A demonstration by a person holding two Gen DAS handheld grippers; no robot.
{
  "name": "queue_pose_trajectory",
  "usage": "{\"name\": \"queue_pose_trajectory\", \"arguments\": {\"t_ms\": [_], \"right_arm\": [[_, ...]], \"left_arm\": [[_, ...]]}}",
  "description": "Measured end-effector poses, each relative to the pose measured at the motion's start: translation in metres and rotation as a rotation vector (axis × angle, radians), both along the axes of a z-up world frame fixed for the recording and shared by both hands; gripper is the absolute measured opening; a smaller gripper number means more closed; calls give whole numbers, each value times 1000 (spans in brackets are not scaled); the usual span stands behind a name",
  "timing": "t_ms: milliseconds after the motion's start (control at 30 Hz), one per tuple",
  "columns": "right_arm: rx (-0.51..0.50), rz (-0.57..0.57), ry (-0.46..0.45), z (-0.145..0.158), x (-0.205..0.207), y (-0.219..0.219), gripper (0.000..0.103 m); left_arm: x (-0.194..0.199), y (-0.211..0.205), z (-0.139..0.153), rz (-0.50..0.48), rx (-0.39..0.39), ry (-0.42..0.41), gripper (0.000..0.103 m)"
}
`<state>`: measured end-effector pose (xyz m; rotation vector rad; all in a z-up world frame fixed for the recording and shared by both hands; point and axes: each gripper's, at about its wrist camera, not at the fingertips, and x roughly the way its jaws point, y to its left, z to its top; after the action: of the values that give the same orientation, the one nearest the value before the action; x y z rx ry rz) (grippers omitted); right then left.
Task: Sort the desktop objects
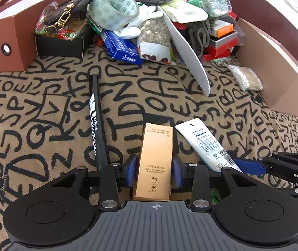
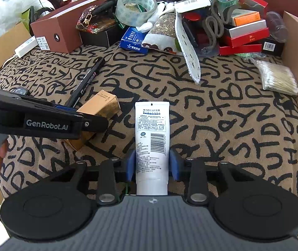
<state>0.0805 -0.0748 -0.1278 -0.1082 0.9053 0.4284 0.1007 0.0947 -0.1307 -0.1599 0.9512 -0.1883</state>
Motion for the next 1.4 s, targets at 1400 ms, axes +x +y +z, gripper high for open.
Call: {"name": "queue_pose_trajectory", "arguments": {"t_ms": [1400], "right_arm": [[127,-276,-377,145,27,-183,36]], "left_arm": [[78,-215,156,-280,-173,-305,31]]}}
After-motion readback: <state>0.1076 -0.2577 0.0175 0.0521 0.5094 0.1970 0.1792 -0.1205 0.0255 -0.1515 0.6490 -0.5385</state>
